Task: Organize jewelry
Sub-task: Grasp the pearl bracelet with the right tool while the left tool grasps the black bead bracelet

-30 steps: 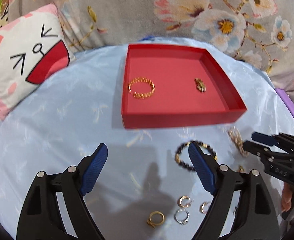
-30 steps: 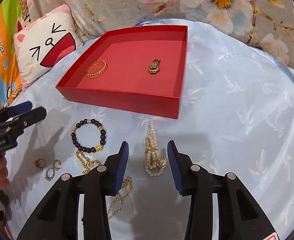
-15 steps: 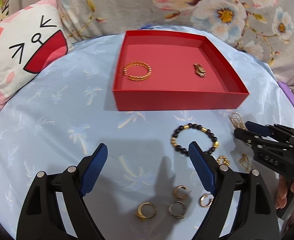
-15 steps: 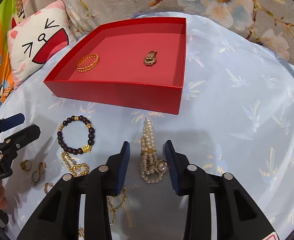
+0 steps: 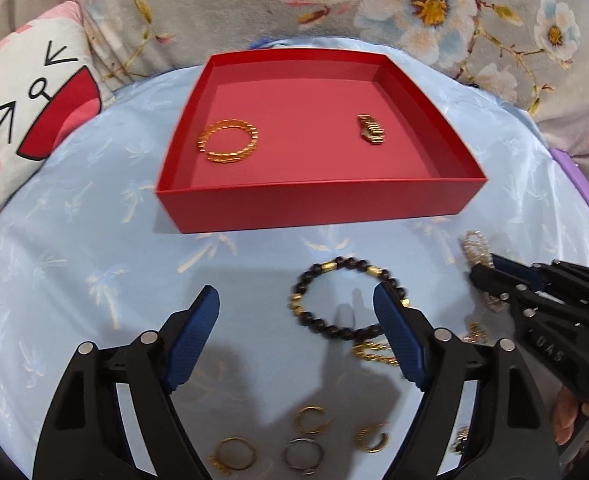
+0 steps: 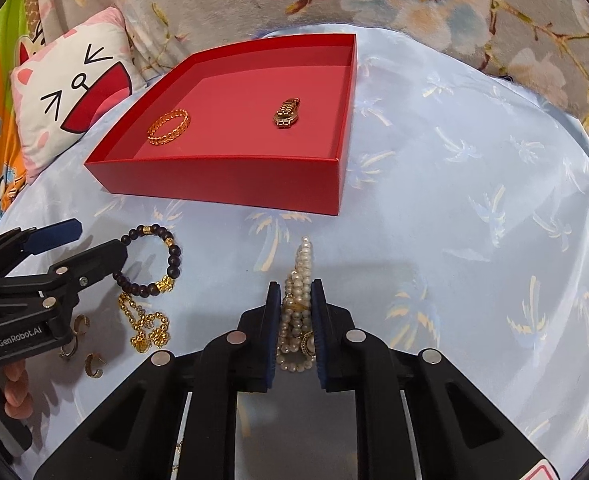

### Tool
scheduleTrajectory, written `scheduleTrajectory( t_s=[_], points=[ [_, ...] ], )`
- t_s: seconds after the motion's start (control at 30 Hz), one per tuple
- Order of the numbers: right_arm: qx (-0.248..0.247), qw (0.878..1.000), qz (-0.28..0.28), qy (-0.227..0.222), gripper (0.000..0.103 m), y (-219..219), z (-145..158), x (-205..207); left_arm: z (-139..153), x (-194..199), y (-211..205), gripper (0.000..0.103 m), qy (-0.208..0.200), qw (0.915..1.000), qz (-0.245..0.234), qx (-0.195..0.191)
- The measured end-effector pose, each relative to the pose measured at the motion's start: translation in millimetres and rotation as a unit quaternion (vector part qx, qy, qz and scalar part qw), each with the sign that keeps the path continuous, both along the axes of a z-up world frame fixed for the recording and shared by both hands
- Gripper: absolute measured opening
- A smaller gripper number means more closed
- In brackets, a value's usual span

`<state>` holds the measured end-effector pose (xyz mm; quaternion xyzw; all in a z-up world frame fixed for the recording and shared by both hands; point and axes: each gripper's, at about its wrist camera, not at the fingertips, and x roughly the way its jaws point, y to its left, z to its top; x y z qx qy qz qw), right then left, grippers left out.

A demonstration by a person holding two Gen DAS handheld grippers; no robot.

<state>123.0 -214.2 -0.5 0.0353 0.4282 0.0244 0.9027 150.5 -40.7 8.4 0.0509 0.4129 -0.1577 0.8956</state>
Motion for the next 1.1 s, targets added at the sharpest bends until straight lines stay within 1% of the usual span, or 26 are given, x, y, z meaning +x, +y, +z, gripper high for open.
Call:
scheduleTrajectory(
  t_s=[0.1,0.2,0.27,0.33,0.37,0.43,0.5,0.57,0.6,0.63,0.7,0.73,0.77,0.93,1.1],
  points=[
    [0.003,1.0,-0.001,0.0,0.014,-1,0,0,0,-1,-11,0.077,-0.007,0.9999,-0.011,0.009],
    [0.004,1.0,-0.002,-0.001,0.014,0,0,0,-5,2,-19,0.077,-0.005,0.9998,-0.012,0.018],
    [0.005,1.0,-0.002,-0.001,0.014,0,0,-1,-8,4,-19,0.072,-0.001,0.9998,-0.009,0.019],
    [0.005,1.0,-0.001,-0.001,0.014,0,0,0,-10,6,-16,0.065,0.004,0.9998,-0.007,0.018],
    [0.005,1.0,-0.001,-0.001,0.014,0,0,0,-12,7,-14,0.064,0.007,0.9998,-0.005,0.018],
    [0.003,1.0,-0.001,-0.002,0.014,0,0,0,-17,9,-9,0.052,0.009,0.9997,-0.004,0.023],
    [0.003,1.0,-0.001,-0.002,0.014,1,0,0,-18,7,-8,0.048,-0.004,0.9994,-0.007,0.032],
    [0.003,1.0,-0.001,-0.002,0.014,1,0,0,-19,6,-8,0.046,-0.007,0.9994,-0.01,0.032],
    [0.0,1.0,-0.001,-0.002,0.014,1,0,0,-19,6,-8,0.04,-0.008,0.9994,-0.01,0.031],
    [-0.002,1.0,-0.001,-0.003,0.014,2,0,0,-18,6,-8,0.03,-0.009,0.9995,-0.012,0.03],
    [-0.007,1.0,-0.001,-0.004,0.014,3,0,-1,-18,6,-7,0.022,-0.01,0.9995,-0.012,0.027],
    [-0.008,1.0,-0.001,-0.005,0.014,3,0,-1,-18,6,-7,0.013,-0.009,0.9996,-0.012,0.025],
    [-0.01,1.0,-0.001,-0.005,0.014,3,0,-1,-17,6,-6,0.008,-0.009,0.9996,-0.012,0.024],
    [-0.014,1.0,-0.001,-0.006,0.014,5,1,-3,-15,6,-3,0.007,0.0,0.9998,-0.016,0.006],
    [-0.011,1.0,-0.001,-0.014,0.014,4,6,-4,-5,1,-2,0.007,-0.011,0.9998,-0.019,-0.001]
  ],
)
